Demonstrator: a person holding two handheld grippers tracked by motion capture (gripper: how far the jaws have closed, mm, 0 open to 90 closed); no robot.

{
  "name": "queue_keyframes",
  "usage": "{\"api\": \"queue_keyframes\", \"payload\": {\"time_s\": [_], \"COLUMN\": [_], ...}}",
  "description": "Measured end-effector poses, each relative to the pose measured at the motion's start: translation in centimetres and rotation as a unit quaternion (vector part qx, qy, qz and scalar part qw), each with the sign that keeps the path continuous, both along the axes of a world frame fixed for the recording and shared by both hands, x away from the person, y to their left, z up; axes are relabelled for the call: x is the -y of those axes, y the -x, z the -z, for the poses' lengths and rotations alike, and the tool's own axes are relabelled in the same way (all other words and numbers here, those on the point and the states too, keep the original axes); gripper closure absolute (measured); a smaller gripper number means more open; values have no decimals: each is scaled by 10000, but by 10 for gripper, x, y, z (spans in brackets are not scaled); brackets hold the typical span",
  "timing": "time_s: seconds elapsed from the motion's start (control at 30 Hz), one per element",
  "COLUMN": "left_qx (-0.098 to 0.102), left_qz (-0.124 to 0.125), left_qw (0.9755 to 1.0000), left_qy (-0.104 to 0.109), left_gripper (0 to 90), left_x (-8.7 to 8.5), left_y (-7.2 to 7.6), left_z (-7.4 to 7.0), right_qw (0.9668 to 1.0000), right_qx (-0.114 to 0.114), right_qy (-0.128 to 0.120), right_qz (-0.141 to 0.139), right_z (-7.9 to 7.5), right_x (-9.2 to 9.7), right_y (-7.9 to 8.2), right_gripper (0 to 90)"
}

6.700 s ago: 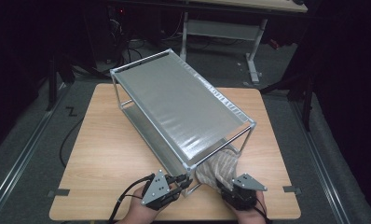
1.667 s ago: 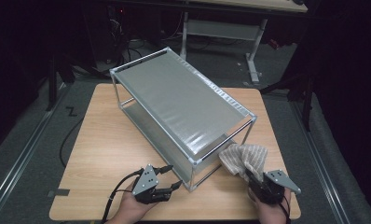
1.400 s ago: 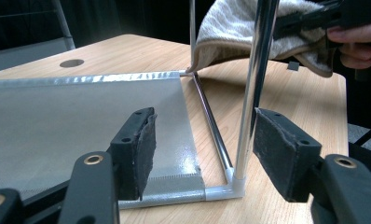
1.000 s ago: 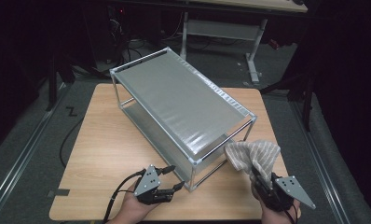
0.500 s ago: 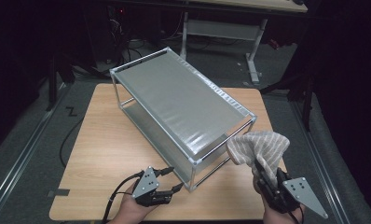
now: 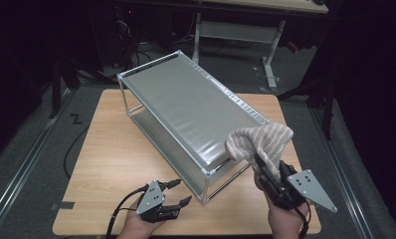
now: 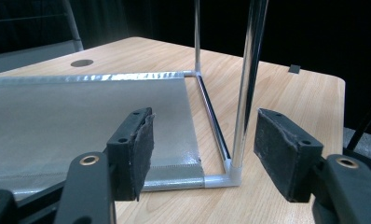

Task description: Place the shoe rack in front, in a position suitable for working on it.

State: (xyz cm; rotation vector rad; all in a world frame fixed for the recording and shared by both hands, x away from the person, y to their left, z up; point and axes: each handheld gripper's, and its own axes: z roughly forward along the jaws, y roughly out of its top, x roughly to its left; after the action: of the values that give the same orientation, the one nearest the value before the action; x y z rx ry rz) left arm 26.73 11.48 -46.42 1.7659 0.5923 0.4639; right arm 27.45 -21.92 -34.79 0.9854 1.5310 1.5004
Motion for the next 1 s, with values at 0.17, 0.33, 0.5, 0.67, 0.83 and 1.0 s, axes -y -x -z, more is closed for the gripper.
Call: {"api": "queue_keyframes", "payload": {"time_s": [0.17, 0.33, 0.5, 0.67, 0.83, 1.0], "left_qx": [-19, 30, 53, 81, 59, 99], "left_qz": [-14, 3, 33, 122, 208, 287], "left_qw": [10000, 10000, 10000, 9999, 9998, 9995], "left_qy": [-15, -7, -34, -21, -19, -34], "left_gripper": [381, 387, 406, 411, 429, 462], "left_x": [0, 2, 5, 12, 18, 23], "left_y": [2, 5, 7, 5, 2, 1], "left_z": [2, 1, 1, 1, 1, 1], "right_qw": [9991, 9967, 9936, 9898, 9869, 9831], "right_qx": [-127, -288, -313, -436, -462, -452], "right_qy": [-134, -8, 14, 93, 135, 246], "right_qz": [-374, -764, -1088, -1351, -1541, -1759], "right_z": [12, 21, 25, 32, 34, 36], "right_x": [-17, -35, -49, -59, -68, -81], "right_y": [0, 6, 13, 17, 25, 34], "right_gripper": [619, 618, 620, 626, 626, 624]}}
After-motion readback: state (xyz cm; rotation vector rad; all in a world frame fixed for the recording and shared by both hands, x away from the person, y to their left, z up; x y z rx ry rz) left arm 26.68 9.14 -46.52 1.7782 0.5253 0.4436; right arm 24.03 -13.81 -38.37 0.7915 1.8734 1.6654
